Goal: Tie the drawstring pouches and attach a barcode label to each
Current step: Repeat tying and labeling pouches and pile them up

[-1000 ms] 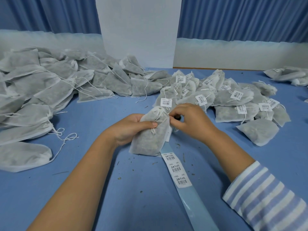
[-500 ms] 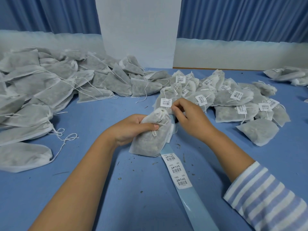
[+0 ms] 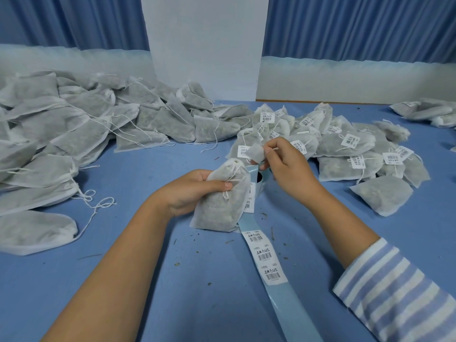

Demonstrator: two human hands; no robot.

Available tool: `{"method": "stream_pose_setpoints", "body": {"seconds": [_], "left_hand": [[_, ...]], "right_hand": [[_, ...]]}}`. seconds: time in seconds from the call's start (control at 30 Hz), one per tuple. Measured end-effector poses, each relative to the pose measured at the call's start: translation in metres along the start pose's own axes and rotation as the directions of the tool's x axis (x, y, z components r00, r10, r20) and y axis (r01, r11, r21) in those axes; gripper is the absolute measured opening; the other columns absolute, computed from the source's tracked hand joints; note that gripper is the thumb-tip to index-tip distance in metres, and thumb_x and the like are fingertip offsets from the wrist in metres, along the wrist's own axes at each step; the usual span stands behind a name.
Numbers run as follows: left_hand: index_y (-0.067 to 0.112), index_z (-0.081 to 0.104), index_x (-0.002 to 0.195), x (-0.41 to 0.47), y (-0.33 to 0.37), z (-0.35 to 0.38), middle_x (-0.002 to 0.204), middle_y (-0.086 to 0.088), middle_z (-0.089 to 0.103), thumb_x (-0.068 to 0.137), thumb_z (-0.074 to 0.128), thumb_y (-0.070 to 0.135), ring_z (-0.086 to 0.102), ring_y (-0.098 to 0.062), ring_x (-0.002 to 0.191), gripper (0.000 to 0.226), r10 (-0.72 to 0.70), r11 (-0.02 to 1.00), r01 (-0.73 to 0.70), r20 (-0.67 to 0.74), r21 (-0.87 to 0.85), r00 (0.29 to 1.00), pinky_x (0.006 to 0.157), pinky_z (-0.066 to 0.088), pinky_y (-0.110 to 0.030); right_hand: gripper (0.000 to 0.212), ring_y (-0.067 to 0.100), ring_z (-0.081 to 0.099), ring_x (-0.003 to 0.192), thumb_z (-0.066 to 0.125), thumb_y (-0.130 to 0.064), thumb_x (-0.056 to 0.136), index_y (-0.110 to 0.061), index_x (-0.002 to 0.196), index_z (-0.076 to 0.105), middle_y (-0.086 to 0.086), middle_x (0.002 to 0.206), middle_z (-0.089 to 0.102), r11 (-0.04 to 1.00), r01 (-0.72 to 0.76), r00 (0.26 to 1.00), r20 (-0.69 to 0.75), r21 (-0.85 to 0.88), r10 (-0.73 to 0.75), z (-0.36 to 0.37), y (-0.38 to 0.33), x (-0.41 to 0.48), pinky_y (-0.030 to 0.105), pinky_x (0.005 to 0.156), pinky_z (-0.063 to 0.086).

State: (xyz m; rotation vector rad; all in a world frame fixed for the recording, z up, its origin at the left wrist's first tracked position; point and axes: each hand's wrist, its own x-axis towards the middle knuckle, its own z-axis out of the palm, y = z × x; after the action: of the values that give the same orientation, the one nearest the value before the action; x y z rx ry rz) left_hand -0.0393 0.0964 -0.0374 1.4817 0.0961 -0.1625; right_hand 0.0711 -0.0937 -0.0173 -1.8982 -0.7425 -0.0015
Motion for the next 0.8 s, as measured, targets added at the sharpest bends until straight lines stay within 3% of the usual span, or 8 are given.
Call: {"method": "stream_pose_setpoints", "body": {"seconds": [0.2,0.33,0.47,0.63,0.73,0.8], "left_hand": [[0.016,0.08,0.078,-0.001,0.0,-0.002,0.093,-0.006,0.077,0.075,0.072,0.024,0.074,-0.016,0.087,0.013,-0.036,0.997,0.032,-0.046,-0.07,0.998,0.07,0.057,-0.024],[0.013,0.075,0.099,-0.008,0.008,-0.009,0.101,-0.005,0.076,0.076,0.069,0.024,0.073,-0.015,0.092,0.026,-0.01,0.986,-0.011,-0.123,-0.168,0.992,0.074,0.058,-0.024],[0.016,0.07,0.104,-0.013,0.02,-0.013,0.096,0.0,0.077,0.089,0.066,0.025,0.074,-0.012,0.088,0.018,0.037,0.97,-0.102,-0.285,-0.219,0.958,0.069,0.06,-0.026],[0.009,0.068,0.101,-0.006,0.021,0.002,0.081,-0.001,0.077,0.096,0.064,0.029,0.074,-0.012,0.072,0.022,-0.043,0.986,-0.038,-0.463,-0.164,0.885,0.056,0.058,-0.025],[0.007,0.068,0.101,-0.003,0.019,0.009,0.089,-0.005,0.077,0.095,0.064,0.023,0.074,-0.012,0.076,0.018,-0.057,0.977,-0.032,-0.403,-0.209,0.913,0.062,0.06,-0.025],[0.006,0.069,0.107,-0.003,0.019,0.011,0.1,-0.007,0.077,0.094,0.064,0.014,0.075,-0.015,0.087,0.016,-0.036,0.967,-0.048,-0.322,-0.251,0.946,0.066,0.06,-0.026]], "right_hand": [[0.014,-0.002,0.061,0.066,0.042,-0.016,0.103,-0.015,0.095,0.053,0.001,0.082,0.065,0.998,0.023,0.999,-0.047,0.066,-0.02,-0.001,-0.006,-0.002,0.017,0.062,0.042],[0.012,0.009,0.05,0.058,0.052,-0.015,0.099,-0.018,0.091,0.061,-0.001,0.068,0.054,0.992,0.086,0.986,-0.149,0.097,-0.071,-0.002,-0.01,-0.002,0.025,0.061,0.041],[0.013,0.003,0.055,0.054,0.057,-0.006,0.096,-0.012,0.094,0.068,0.001,0.068,0.061,0.968,0.054,0.994,-0.11,0.246,-0.028,0.003,-0.019,-0.005,0.018,0.052,0.044],[0.019,0.003,0.068,0.071,0.058,0.004,0.091,-0.009,0.095,0.073,0.001,0.08,0.072,0.937,0.001,0.999,-0.046,0.348,0.016,0.01,-0.026,-0.011,0.016,0.064,0.052],[0.015,0.007,0.069,0.071,0.063,-0.001,0.09,-0.009,0.094,0.076,-0.002,0.078,0.074,0.928,0.011,0.996,-0.083,0.372,0.021,0.014,-0.027,-0.013,0.017,0.063,0.051],[0.019,0.007,0.069,0.071,0.068,-0.003,0.088,-0.012,0.105,0.072,-0.003,0.075,0.073,0.913,0.042,0.995,-0.101,0.405,-0.001,0.015,-0.029,-0.015,0.017,0.063,0.051]]}}
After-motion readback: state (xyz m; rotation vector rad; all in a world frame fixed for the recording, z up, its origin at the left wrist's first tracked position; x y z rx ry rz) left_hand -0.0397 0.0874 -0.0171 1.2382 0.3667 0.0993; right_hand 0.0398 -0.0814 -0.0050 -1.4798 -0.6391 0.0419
